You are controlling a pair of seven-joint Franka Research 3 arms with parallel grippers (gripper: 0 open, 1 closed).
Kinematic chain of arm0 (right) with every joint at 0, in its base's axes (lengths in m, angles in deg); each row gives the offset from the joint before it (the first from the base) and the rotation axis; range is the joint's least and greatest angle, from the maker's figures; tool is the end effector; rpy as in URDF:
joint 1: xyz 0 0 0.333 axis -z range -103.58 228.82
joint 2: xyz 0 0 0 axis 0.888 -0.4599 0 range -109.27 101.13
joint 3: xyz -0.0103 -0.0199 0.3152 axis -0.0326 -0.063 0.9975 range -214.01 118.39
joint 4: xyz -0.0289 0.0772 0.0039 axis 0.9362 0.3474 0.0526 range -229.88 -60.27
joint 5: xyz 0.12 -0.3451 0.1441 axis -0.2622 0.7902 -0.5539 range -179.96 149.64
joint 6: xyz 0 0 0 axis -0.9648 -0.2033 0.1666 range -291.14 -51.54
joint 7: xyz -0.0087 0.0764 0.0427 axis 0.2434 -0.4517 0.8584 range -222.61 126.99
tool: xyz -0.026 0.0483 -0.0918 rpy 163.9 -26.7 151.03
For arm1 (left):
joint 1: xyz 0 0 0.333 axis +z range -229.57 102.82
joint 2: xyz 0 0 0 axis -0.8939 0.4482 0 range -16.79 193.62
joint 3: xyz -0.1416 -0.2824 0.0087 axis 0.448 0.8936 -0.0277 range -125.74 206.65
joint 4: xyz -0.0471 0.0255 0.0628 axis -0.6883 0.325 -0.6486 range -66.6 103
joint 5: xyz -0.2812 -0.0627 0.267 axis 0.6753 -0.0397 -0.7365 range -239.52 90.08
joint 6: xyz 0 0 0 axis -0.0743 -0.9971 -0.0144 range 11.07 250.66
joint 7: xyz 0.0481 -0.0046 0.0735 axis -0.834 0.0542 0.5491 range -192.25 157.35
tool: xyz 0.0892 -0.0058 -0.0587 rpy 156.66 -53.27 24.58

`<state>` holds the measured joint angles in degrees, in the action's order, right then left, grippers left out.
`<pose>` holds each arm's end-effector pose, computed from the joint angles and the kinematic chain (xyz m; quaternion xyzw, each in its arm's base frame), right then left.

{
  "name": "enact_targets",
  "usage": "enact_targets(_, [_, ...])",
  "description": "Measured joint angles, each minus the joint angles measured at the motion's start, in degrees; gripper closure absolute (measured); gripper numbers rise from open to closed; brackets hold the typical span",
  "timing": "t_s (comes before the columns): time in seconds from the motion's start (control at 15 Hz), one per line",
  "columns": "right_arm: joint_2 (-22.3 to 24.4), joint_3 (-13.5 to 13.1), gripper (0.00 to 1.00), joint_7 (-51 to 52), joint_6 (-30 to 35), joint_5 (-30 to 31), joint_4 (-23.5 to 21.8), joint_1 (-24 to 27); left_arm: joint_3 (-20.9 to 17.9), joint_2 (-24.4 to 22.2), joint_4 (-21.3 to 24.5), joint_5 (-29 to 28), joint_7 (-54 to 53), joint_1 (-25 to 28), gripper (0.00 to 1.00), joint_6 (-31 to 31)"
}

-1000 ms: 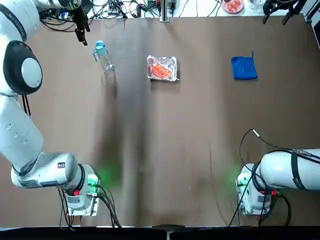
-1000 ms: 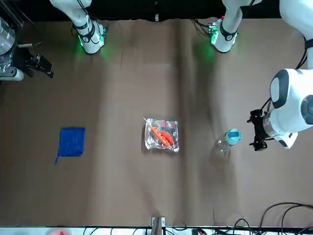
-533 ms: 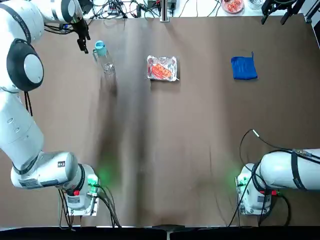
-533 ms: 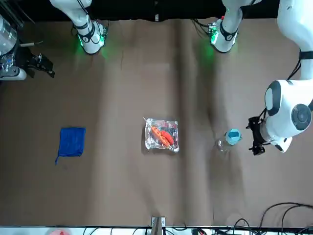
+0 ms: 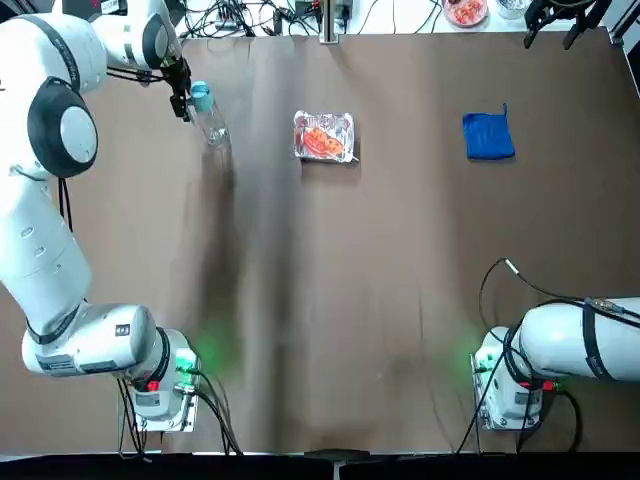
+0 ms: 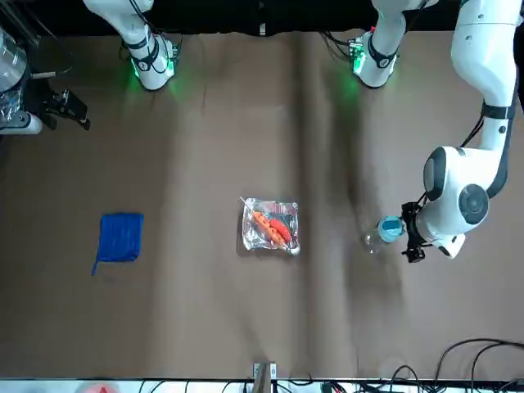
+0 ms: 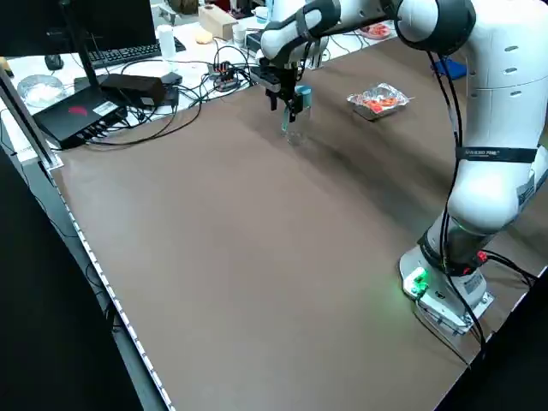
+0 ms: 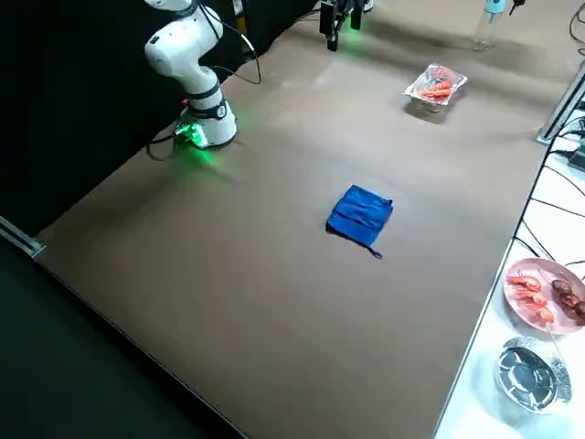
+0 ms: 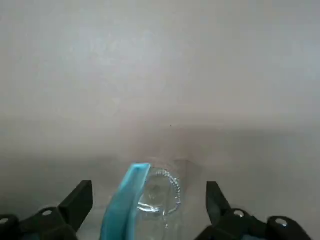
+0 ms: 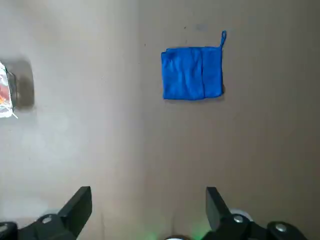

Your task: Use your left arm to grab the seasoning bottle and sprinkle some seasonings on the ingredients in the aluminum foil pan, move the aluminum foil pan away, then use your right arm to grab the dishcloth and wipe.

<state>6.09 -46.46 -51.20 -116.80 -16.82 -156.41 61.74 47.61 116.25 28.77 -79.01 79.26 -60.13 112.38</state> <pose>0.4961 0.0233 0.6129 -0.9997 0.0107 0.0199 0.0114 0.6488 -0.0355 0.2811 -0.7014 -0.7123 0.0173 0.0211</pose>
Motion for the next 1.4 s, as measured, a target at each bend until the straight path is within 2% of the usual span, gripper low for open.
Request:
enact_targets(0.27, [0.0, 0.05, 0.0, 0.05, 0.0, 0.0, 0.01, -0.01, 0.0, 0.26, 0.27, -0.02, 1.76, -0.53, 0.0, 0.07])
enact_targets(0.33, [0.0, 0.08, 0.0, 0.05, 0.0, 0.0, 0.01, -0.01, -0.01, 0.26, 0.27, -0.19, 2.62, -0.49, 0.07, 0.08])
enact_targets(0.47, [0.0, 0.11, 0.0, 0.06, 0.0, 0.0, 0.02, -0.02, -0.01, 0.26, 0.27, -0.81, 4.61, -0.44, 0.11, 0.08])
enact_targets(0.53, [0.0, 0.11, 0.0, 0.07, 0.0, 0.0, 0.02, -0.02, -0.01, 0.26, 0.27, -0.96, 5.23, -0.43, 0.16, 0.08])
enact_targets(1.0, [0.0, 0.27, 0.0, 0.11, 0.0, 0.0, 0.03, -0.1, -0.03, 0.26, 1.15, -1.23, 5.81, -0.39, 0.24, 0.08])
enact_targets(1.2, [0.0, 0.27, 0.0, 0.12, 0.0, 0.0, 0.04, -0.1, -0.03, 0.26, 1.43, -1.24, 5.82, -0.38, 0.32, 0.08])
enact_targets(1.27, [0.0, 0.27, 0.0, 0.12, 0.0, 0.0, 0.04, -0.1, -0.03, 0.26, 1.56, -1.25, 5.82, -0.35, 0.39, 0.08])
enact_targets(1.4, [0.0, 0.27, 0.0, 0.12, 0.0, 0.0, 0.04, -0.1, -0.04, 0.26, 1.64, -1.25, 5.83, -0.28, 0.41, 0.08])
